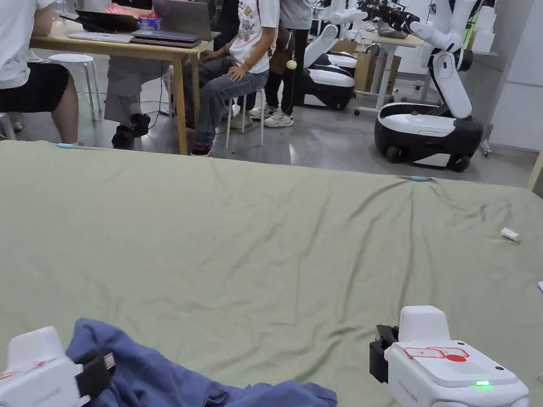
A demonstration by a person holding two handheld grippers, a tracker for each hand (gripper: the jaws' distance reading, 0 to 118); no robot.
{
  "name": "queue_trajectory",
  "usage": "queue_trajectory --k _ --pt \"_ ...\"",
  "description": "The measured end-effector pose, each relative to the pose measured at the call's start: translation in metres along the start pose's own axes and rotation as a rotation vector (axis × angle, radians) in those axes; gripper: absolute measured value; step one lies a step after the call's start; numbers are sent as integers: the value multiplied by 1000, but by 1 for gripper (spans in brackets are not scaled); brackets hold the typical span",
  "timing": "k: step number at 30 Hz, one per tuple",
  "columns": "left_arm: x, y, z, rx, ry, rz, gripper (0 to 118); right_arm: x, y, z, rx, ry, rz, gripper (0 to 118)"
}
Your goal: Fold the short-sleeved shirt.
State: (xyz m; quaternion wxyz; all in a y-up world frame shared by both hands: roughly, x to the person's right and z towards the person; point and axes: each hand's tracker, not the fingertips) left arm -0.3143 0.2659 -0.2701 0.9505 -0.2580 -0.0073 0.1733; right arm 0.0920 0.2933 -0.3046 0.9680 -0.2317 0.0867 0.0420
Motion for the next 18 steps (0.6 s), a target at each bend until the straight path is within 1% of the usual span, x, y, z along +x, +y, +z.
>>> queue_trajectory --k 1,5,6,8,9,11,13,14,15,16,17,18 --pt "23 -2 1 17 -3 -102 12 1 -1 0 -3 0 5 0" --pt "118 -28 -14 -14 -59 -386 12 8 -5 8 -6 -14 3 0" --pt "138 -39 -20 -26 -66 -447 12 11 -6 10 -7 -19 2 0" --pt "179 -72 -38 -75 -43 -613 12 19 -9 14 -7 -27 -5 0" --pt "190 -86 -45 -89 -40 -674 12 24 -10 13 -5 -33 -4 0" --pt "207 -113 -57 -139 -43 -758 12 32 -14 15 -4 -46 -2 0" --pt "220 -128 -54 -182 -22 -795 11 40 -18 16 -6 -55 -3 0" --pt "219 -133 -56 -166 -26 -789 12 43 -20 16 -6 -56 -7 0" --pt "217 -135 -56 -148 -25 -787 19 45 -21 16 -8 -58 -8 0" --pt "215 -131 -58 -141 -39 -781 30 47 -23 15 -11 -57 -10 0" --pt "213 -125 -53 -139 -104 -721 51 48 -22 17 -14 -52 -10 0" --pt "211 -115 -46 -134 -154 -661 78 49 -23 17 -15 -50 -9 0"
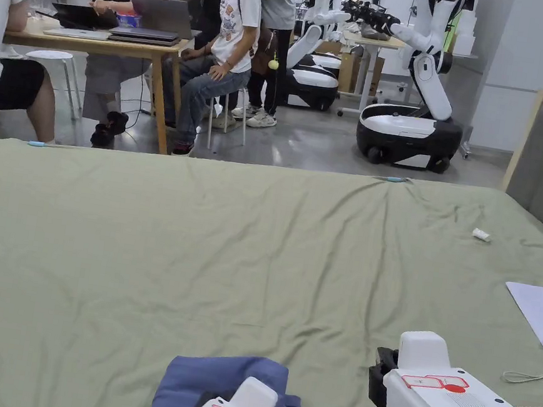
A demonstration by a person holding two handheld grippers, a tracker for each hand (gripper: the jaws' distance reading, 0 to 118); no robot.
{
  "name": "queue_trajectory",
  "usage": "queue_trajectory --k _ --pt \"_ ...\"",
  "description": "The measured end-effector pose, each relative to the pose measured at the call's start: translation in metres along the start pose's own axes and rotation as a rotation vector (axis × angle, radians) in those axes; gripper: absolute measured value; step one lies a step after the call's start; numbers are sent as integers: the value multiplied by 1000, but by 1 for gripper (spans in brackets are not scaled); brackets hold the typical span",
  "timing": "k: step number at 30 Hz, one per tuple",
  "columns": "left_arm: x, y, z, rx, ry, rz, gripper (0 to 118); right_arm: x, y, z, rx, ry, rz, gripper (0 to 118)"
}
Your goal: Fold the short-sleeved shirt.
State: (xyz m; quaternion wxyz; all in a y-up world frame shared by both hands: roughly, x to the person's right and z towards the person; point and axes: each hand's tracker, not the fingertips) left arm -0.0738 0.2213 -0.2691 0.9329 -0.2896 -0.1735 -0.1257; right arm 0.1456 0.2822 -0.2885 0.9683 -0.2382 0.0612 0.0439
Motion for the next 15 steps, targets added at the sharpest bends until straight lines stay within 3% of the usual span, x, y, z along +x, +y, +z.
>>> queue_trajectory --k 1,4,6,8,9,11,13,15 --pt "-9 8 16 61 -72 73 87 0 -1 -1 -1 3 2 0" --pt "-28 35 77 231 -173 241 89 1 -4 -6 -3 21 0 0" --pt "-48 34 70 196 -148 290 94 0 -4 -9 -13 40 -12 0" --pt "-69 28 55 113 -125 349 89 -3 -5 -13 -18 56 -20 0" --pt "-75 21 46 65 -104 369 68 -5 -5 -13 -19 60 -20 0" --pt "-83 6 27 -1 -89 457 5 -9 -9 -21 -26 79 -23 0" --pt "-83 -9 14 -51 -141 544 0 -15 -10 -23 -33 98 -22 0" --pt "-72 -20 2 -71 -329 610 0 -23 -9 -23 -45 120 -18 0"
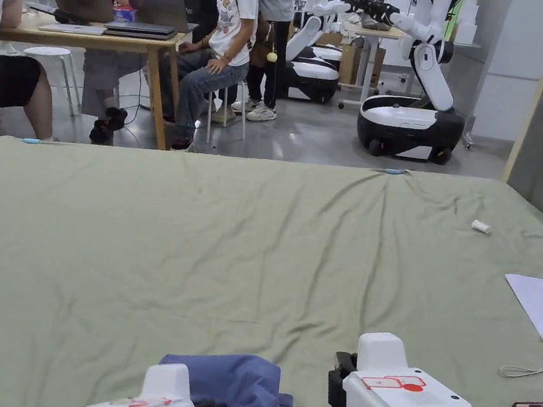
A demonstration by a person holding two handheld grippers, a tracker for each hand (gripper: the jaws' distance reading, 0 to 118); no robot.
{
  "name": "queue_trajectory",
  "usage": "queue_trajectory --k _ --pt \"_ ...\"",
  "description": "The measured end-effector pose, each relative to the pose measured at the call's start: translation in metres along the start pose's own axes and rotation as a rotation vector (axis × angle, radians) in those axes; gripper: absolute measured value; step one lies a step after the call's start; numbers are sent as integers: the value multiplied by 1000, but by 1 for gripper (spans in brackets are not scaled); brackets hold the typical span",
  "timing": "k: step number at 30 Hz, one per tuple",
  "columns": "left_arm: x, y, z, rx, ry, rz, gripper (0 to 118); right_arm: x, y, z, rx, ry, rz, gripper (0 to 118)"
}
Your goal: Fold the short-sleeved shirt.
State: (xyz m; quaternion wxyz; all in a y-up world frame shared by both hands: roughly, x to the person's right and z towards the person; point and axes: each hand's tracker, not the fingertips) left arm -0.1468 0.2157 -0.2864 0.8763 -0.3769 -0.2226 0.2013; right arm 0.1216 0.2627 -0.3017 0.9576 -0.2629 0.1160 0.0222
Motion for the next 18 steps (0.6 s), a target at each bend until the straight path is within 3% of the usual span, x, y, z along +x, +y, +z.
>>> queue_trajectory --k 4,9,13,15,16,17,18 --pt "27 -28 -24 -76 -49 -65 0 -13 -1 0 -28 42 -7 0" --pt "23 -29 -33 -53 -53 39 0 -26 -8 -3 -95 142 -85 0" --pt "17 -14 16 43 -33 -50 0 -43 -19 -21 -155 320 -180 0" --pt "3 -4 45 94 -16 -34 3 -47 -28 -35 -199 434 -278 0" --pt "-9 1 57 122 8 -20 20 -49 -32 -38 -227 455 -300 0" --pt "-23 5 67 144 25 -11 52 -51 -38 -43 -256 428 -289 0" --pt "-36 8 73 151 37 -1 95 -52 -43 -46 -279 344 -243 0"
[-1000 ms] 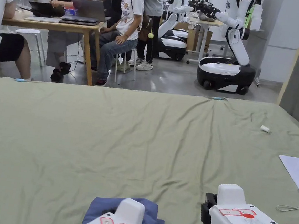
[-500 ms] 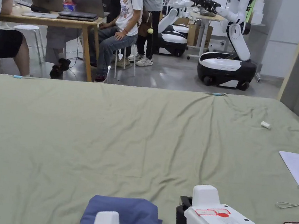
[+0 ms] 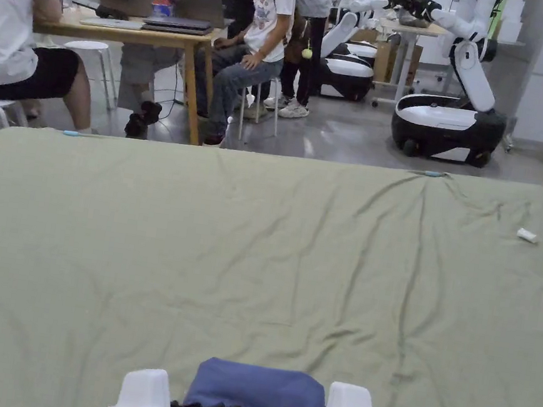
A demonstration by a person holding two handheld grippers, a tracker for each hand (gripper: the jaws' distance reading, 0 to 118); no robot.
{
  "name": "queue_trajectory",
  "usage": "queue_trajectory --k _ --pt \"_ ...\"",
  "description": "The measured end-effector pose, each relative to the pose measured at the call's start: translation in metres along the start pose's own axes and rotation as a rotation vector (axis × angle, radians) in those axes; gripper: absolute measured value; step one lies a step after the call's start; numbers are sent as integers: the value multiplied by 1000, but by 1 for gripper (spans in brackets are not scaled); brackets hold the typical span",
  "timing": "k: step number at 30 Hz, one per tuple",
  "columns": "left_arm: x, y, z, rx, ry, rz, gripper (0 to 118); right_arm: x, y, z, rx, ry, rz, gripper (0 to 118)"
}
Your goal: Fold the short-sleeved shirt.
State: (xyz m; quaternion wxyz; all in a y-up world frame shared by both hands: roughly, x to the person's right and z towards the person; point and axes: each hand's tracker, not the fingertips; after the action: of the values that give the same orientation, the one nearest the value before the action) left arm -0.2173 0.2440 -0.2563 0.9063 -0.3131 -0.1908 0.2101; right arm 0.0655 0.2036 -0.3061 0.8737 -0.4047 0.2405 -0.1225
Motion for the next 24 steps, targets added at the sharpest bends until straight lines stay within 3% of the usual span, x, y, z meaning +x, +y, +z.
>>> queue_trajectory --k 1,2,5,9,12,13,14,15,18,20,24 --pt "-17 3 1 -8 28 26 115 2 -5 -4 -30 -84 37 0" --pt "-33 4 0 -32 42 99 118 4 -8 -3 -38 -94 45 0" --pt "-87 0 -11 -59 -115 408 115 17 -9 2 -10 -20 -45 0" --pt "-118 -31 -58 -155 -413 755 107 13 -7 3 -2 -43 19 0" --pt "-93 -37 -73 -92 -407 651 90 6 -4 6 23 -37 72 0" --pt "-66 -34 -73 -101 -380 645 90 3 -4 7 27 -45 94 0" --pt "-60 -34 -78 -154 -290 619 68 3 -3 4 35 -61 125 0" --pt "-55 -32 -79 -169 -201 569 30 -1 -2 5 42 -79 152 0" --pt "-58 -19 -65 -151 -237 563 30 -12 2 9 59 -84 188 0" --pt "-63 -3 -46 -132 -169 453 29 -24 6 9 79 -89 205 0" --pt "-121 27 -15 -111 -96 406 29 -49 12 -5 101 -104 251 0"
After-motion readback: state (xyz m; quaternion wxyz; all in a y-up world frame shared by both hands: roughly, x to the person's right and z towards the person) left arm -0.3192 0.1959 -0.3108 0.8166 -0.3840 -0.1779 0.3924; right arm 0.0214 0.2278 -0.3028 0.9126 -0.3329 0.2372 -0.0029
